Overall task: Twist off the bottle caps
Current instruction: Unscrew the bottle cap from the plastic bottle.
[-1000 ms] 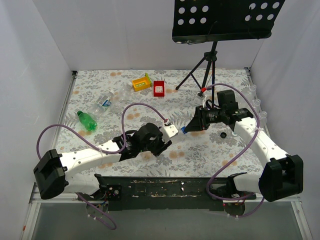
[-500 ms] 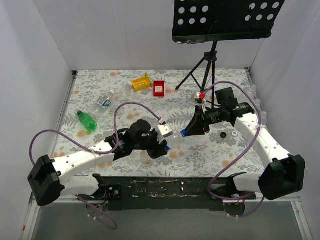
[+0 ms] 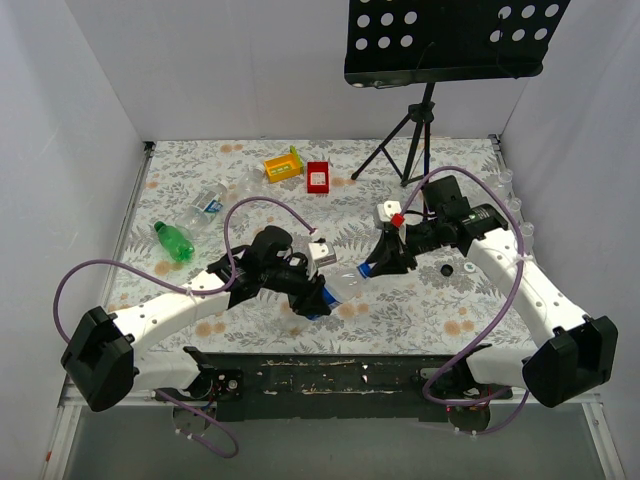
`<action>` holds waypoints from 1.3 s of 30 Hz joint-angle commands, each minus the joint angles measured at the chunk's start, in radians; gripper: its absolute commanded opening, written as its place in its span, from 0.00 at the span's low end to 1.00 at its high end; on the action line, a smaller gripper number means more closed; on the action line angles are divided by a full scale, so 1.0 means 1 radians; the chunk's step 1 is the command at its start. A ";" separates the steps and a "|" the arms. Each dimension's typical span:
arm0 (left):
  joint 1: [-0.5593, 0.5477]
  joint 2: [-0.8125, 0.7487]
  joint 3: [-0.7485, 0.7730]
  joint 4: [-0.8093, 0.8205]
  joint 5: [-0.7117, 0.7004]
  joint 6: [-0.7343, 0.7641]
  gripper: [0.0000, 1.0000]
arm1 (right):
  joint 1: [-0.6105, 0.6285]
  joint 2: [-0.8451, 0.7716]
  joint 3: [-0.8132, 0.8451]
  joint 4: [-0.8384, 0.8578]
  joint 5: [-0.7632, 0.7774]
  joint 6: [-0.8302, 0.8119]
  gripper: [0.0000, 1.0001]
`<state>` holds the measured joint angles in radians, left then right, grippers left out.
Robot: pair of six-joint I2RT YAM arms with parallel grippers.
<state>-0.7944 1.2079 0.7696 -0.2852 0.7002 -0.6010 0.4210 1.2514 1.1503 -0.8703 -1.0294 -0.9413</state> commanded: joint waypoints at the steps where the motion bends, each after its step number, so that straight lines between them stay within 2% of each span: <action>1: -0.012 -0.004 0.054 -0.020 -0.016 0.046 0.06 | -0.002 -0.033 -0.009 0.157 0.066 0.128 0.19; 2: -0.014 -0.004 0.057 -0.023 -0.030 0.046 0.05 | -0.002 -0.035 -0.006 0.171 0.068 0.153 0.35; 3: -0.012 -0.005 0.060 -0.023 -0.039 0.047 0.05 | -0.004 -0.035 -0.003 0.177 0.072 0.182 0.43; 4: -0.014 -0.011 0.062 -0.023 -0.053 0.046 0.05 | -0.004 -0.035 0.003 0.182 0.077 0.203 0.60; 5: -0.012 -0.016 0.062 -0.025 -0.062 0.046 0.06 | -0.002 -0.037 0.011 0.185 0.083 0.222 0.68; 9: -0.017 -0.030 0.068 -0.032 -0.091 0.043 0.05 | -0.005 -0.015 0.064 0.173 0.120 0.288 0.77; 13: -0.035 -0.045 0.068 -0.045 -0.152 0.044 0.05 | -0.005 0.029 0.152 0.084 0.130 0.305 0.81; 17: -0.071 -0.064 0.065 -0.045 -0.283 0.049 0.05 | -0.016 0.054 0.206 0.022 0.152 0.340 0.81; 22: -0.141 -0.064 0.068 -0.031 -0.474 0.052 0.05 | -0.048 0.034 0.183 0.054 0.128 0.442 0.81; 25: -0.186 -0.045 0.079 -0.022 -0.556 0.050 0.05 | -0.080 0.031 0.106 0.140 0.075 0.586 0.80; 30: -0.216 -0.010 0.097 -0.011 -0.626 0.049 0.05 | -0.094 0.048 -0.004 0.280 0.095 0.863 0.77; 39: -0.229 0.010 0.096 0.000 -0.650 0.047 0.04 | -0.094 0.060 -0.055 0.318 0.017 0.927 0.72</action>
<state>-1.0164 1.2228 0.8337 -0.3122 0.0834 -0.5621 0.3283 1.3178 1.0973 -0.6167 -0.9485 -0.0753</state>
